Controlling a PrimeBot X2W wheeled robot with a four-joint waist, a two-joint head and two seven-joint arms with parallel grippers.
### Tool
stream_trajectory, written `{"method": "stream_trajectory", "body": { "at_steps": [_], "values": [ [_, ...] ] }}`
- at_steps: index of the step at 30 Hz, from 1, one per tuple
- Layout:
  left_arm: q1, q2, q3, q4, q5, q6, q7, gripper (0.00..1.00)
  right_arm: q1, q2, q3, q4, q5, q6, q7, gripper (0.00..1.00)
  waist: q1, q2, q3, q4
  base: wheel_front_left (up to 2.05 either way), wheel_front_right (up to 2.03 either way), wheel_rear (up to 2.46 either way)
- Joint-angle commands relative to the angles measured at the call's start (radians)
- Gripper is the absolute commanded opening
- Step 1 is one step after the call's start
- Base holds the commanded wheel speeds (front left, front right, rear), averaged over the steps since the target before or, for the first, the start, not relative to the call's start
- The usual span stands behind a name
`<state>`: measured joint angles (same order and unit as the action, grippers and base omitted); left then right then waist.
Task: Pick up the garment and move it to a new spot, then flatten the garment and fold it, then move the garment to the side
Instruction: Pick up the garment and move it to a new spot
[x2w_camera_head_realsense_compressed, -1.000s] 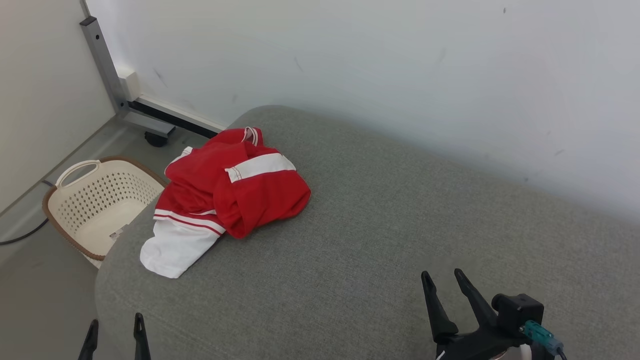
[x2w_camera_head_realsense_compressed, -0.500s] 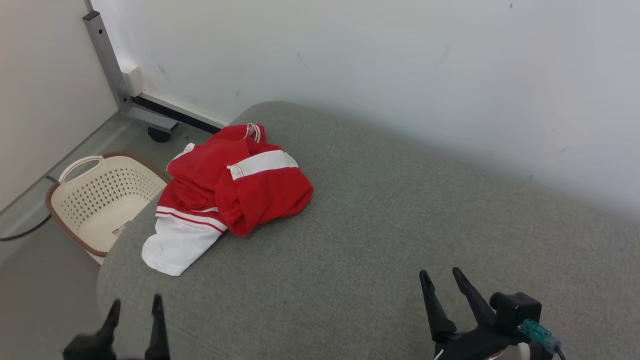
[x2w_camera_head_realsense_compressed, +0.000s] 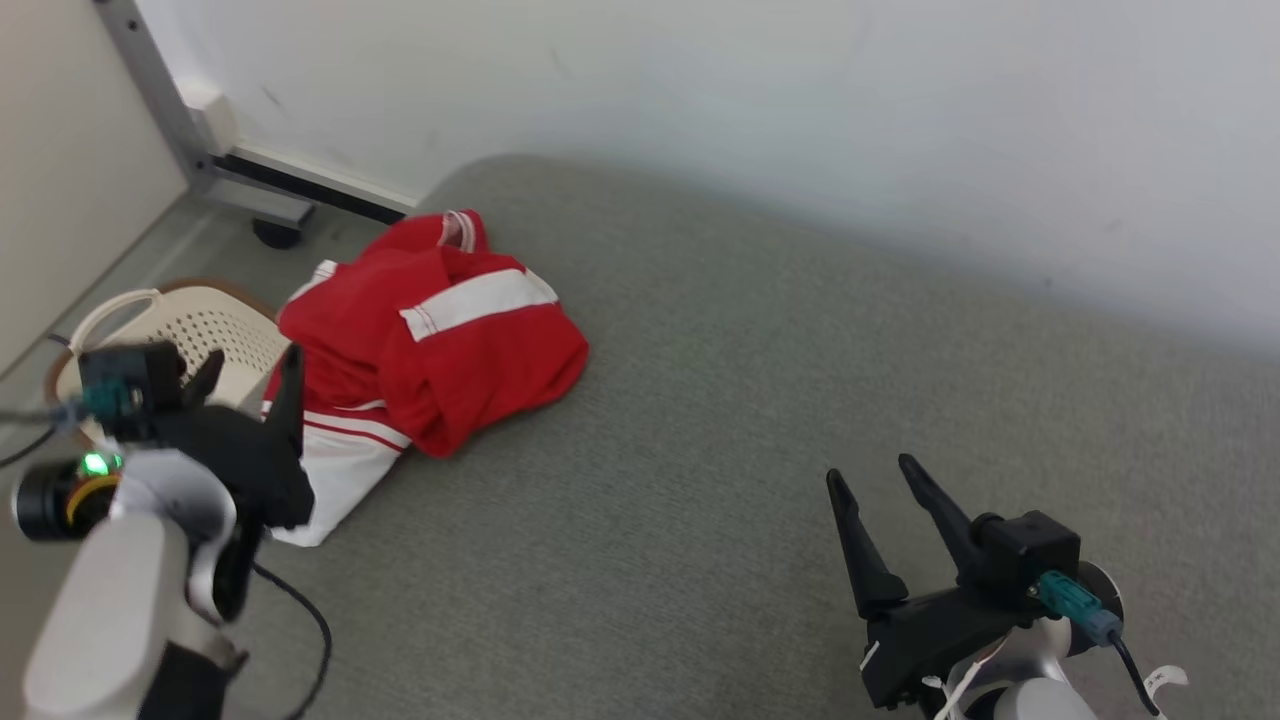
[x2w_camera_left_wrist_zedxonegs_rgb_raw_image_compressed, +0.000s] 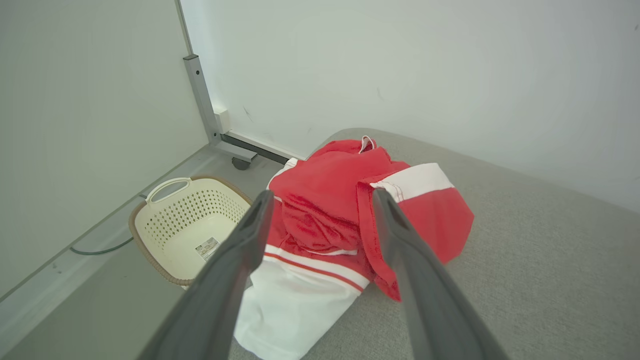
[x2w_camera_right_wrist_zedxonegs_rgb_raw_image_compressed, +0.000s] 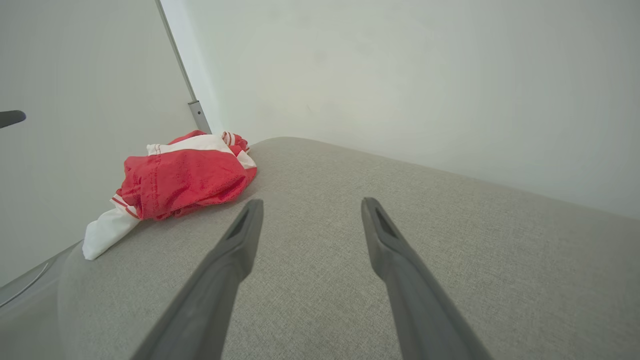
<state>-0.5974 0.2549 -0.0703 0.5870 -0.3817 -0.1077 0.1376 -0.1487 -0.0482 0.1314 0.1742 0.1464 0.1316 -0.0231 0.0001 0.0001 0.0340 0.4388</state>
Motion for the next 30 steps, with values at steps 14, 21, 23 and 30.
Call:
{"method": "stream_trajectory", "body": {
  "at_steps": [14,21,23,30],
  "values": [
    [-0.233,0.110,-0.013,0.208,-0.066,0.022,0.249,1.00,0.036,-0.016,-0.022,-0.185,-0.067,-0.002,0.091,1.00,-0.0001,-0.0001,0.331,-0.299,0.00,0.00,0.00],
    [-0.249,0.127,-0.012,0.263,-0.055,0.084,0.268,1.00,0.041,-0.014,-0.016,-0.202,-0.064,-0.002,0.099,1.00,-0.0001,-0.0001,0.350,-0.297,0.00,0.00,0.00],
    [-0.252,0.126,-0.020,0.266,-0.040,0.102,0.248,0.37,0.035,-0.013,-0.012,-0.197,-0.057,-0.002,0.097,1.00,-0.0001,-0.0001,0.346,-0.290,0.00,0.00,0.00],
    [-0.257,0.123,-0.023,0.282,-0.041,0.111,0.188,0.00,0.017,-0.009,0.007,-0.154,-0.036,-0.002,0.076,1.00,-0.0001,-0.0001,0.280,-0.274,0.00,0.00,0.00]
  ]
}}
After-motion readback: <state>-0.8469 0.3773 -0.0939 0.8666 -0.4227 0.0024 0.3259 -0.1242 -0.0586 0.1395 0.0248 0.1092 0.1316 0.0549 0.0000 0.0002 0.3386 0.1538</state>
